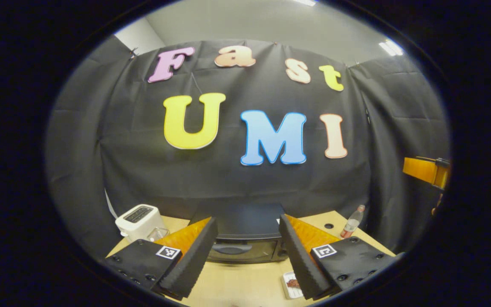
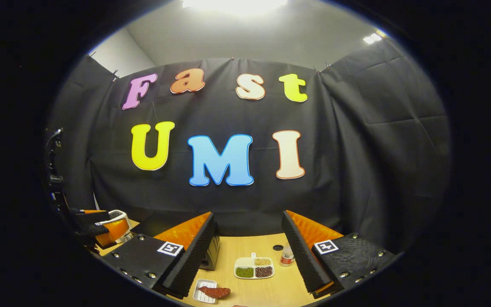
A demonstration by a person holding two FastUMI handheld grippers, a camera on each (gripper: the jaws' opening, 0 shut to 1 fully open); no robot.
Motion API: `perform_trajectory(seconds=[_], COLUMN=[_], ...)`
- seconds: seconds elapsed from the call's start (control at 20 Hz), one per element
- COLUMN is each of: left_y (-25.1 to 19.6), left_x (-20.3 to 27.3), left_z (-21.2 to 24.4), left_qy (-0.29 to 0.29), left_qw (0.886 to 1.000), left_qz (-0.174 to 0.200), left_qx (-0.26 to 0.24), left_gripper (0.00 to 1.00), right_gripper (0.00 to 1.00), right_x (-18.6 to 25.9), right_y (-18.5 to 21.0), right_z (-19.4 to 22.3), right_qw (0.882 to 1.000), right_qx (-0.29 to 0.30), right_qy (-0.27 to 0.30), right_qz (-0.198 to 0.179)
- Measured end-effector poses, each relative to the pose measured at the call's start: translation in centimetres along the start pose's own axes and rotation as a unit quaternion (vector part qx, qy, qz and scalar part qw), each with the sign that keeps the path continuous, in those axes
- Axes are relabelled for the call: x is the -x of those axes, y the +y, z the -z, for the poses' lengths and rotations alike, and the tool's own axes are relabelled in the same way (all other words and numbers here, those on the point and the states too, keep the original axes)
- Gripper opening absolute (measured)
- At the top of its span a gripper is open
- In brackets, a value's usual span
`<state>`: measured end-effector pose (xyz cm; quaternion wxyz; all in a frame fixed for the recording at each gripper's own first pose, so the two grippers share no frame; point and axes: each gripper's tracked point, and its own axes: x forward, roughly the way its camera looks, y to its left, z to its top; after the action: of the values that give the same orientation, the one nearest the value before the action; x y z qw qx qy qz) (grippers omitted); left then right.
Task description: Open the electric oven with the left hand, put the food in, and close the electric oven.
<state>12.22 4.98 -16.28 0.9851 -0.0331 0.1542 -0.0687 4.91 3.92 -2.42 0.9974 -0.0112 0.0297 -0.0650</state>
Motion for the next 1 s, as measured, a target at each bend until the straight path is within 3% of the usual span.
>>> perform_trajectory(seconds=[0.5,1.0], left_y=[3.0,4.8], left_x=[-10.1,-15.4], left_z=[8.8,13.8], left_qy=[0.09,0.131], left_qw=[0.996,0.991], left_qz=[0.001,-0.012], left_qx=[0.005,-0.008], left_gripper=[0.97,0.97], right_gripper=[0.96,0.96], right_x=[-1.9,-2.6], right_y=[-0.5,-1.1], right_z=[1.9,2.7], right_qw=[0.999,0.998], right_qx=[0.019,0.031], right_qy=[0.025,0.036], right_qz=[0.027,0.051])
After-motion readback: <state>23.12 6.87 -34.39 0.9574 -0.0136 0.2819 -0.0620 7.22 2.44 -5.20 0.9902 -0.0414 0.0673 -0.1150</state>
